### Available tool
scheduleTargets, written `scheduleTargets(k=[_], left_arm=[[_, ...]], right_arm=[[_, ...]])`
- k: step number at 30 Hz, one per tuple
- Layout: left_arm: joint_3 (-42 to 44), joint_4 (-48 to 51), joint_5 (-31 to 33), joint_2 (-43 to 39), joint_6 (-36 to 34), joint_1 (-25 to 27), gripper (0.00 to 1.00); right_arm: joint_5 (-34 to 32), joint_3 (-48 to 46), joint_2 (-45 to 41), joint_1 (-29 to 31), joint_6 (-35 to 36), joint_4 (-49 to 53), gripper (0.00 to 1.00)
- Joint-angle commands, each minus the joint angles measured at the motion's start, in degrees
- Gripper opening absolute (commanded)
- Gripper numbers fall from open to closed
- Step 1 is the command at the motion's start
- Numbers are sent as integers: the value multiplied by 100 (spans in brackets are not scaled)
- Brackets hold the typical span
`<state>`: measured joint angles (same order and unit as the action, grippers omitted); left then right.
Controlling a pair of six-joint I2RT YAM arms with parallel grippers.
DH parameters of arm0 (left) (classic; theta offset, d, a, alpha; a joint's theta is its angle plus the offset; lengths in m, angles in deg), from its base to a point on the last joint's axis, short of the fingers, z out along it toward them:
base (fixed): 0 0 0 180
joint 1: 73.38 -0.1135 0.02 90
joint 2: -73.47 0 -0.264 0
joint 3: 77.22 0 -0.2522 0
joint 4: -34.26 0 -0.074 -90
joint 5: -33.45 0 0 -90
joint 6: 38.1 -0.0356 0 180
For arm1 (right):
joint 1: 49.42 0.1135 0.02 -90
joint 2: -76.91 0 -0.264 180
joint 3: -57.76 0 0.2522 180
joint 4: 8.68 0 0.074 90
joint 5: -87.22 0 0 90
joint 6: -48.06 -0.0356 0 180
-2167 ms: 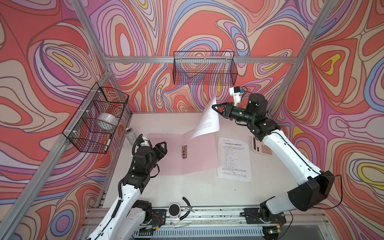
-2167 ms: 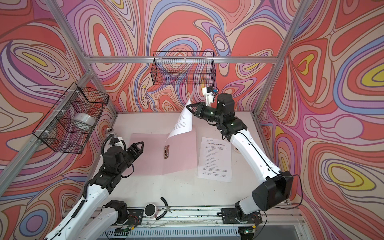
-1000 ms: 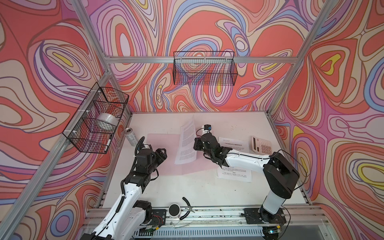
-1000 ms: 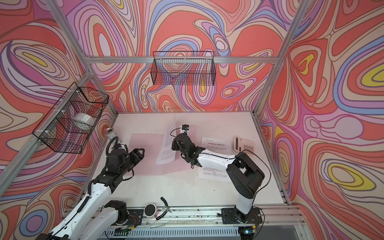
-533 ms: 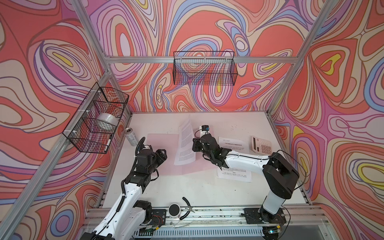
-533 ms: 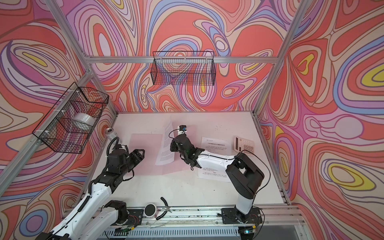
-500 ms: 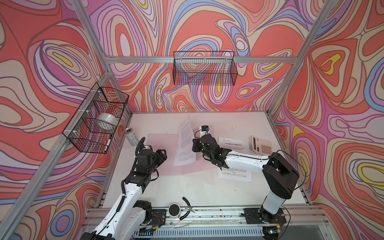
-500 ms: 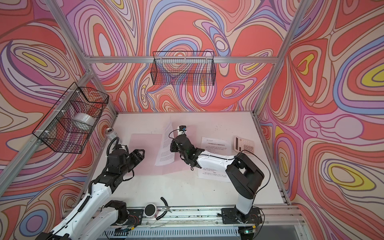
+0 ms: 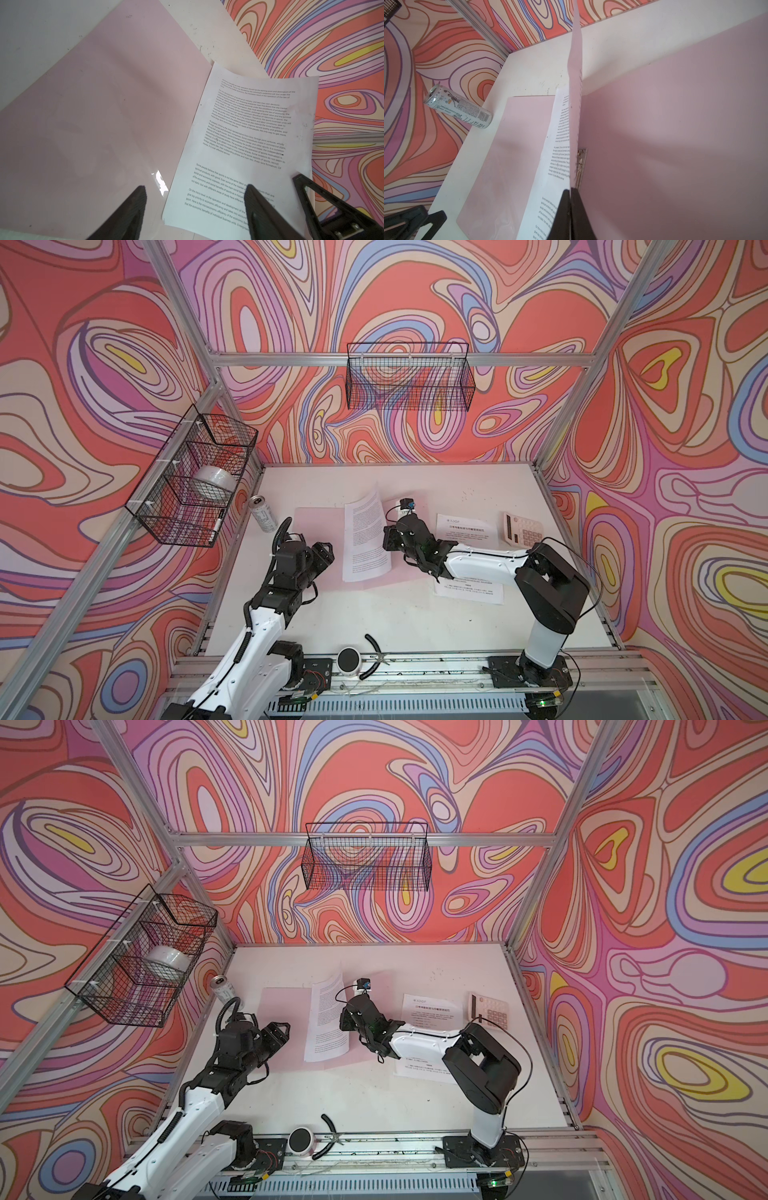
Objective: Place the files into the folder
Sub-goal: 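Lower the printed sheet onto the pink folder beside the clip with the right gripper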
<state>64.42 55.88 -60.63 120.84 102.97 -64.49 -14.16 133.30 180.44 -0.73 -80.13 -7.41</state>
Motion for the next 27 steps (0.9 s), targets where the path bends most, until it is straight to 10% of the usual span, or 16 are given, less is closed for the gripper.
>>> scheduleTargets(k=[1, 27], left_arm=[[95, -52, 43, -53, 70, -45, 75], [412, -197, 107, -66, 254, -57, 74]], right_arm=[[-87, -24, 132, 92, -207, -102, 0], [33, 411, 933, 135, -1146, -120, 0]])
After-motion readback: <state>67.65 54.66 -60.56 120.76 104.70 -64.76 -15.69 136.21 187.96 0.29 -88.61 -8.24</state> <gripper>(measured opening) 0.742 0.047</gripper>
